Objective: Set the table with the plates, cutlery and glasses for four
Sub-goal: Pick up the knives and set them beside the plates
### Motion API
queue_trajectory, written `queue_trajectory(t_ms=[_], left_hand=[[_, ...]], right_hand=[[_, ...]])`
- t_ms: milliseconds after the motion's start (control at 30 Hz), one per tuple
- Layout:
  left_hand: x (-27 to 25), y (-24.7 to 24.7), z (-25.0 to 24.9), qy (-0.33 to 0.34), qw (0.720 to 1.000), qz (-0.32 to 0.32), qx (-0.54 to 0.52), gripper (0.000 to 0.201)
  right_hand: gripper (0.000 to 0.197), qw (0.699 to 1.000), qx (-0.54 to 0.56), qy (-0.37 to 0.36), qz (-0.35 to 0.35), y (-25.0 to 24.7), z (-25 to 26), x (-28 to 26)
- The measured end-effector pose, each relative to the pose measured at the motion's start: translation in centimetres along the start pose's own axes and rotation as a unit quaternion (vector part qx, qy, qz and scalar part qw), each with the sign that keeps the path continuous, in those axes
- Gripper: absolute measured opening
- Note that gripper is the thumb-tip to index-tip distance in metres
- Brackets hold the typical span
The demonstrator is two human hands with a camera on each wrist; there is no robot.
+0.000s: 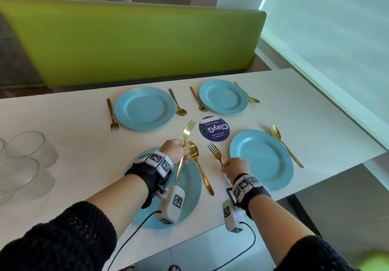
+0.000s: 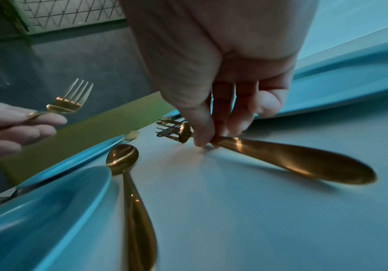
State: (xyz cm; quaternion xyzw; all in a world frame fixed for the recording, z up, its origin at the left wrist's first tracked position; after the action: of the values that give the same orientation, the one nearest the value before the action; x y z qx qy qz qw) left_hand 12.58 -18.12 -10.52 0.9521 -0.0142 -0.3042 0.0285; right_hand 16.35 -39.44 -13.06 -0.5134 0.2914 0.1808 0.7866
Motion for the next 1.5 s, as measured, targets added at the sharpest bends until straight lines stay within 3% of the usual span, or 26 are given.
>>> queue_trajectory(t_ms=[500, 1100, 1267, 1500], left_hand=[[-0.1, -0.8, 0.1, 0.002, 1.000, -0.024, 0.000, 0.021], [-0.9, 0.5, 1.1, -0.022, 0.999, -0.022, -0.013, 0.017], [-2.3, 0.1, 1.3, -0.028, 0.999, -0.015, -0.035, 0.009], [-4.9, -2.6, 3.0, -0.038, 0.999, 0.000, -0.033, 0.022]], right_hand=[[0.025, 0.997, 0.013, 0.037, -0.063, -1.3, -0.7, 0.5], [0.040, 0.996, 0.050, 0.025, -0.064, -1.9, -1.9, 0.2], [0.034, 0.996, 0.068, -0.040, -0.050, -1.4, 0.9, -1.8], [0.020, 0.975, 0.082, -0.197, 0.058, 5.5, 9.7, -7.7]])
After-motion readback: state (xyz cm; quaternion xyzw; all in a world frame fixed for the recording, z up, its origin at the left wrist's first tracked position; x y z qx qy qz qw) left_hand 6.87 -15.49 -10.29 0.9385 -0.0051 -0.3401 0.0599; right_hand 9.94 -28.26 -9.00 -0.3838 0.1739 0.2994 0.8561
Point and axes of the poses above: each hand's wrist, its own x-axis towards the middle knuckle, its own y-axis out of the palm, z = x × y, the point moved 7 cm from there along x, towards the middle knuckle, and after that the axes turned 15 degrees about z, right-handed, at the moved point
